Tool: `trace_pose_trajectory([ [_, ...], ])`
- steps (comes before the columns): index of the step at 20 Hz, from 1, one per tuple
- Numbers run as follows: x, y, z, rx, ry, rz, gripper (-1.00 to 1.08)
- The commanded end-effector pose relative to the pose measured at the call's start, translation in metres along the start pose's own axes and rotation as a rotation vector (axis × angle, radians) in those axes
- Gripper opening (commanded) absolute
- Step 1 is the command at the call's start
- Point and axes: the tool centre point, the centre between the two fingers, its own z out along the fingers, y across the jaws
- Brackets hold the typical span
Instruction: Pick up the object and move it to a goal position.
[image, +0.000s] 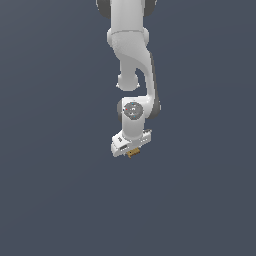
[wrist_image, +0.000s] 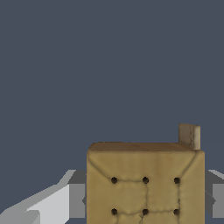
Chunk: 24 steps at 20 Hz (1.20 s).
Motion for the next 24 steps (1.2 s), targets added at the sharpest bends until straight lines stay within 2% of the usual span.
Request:
trace_pose_trajectory([
  [1,0.001,-0.001,0.001,0.000,0.000,-0.001,-1.00],
  [13,-0.007,0.005,-0.005,0.000,0.001,-0.002,-1.00],
  [18,-0.028,0.020,-0.017,0.000,0.001,-0.002,-1.00],
  [24,-0.070,0.050,-0.042,0.000,0.001,-0.002,-1.00],
])
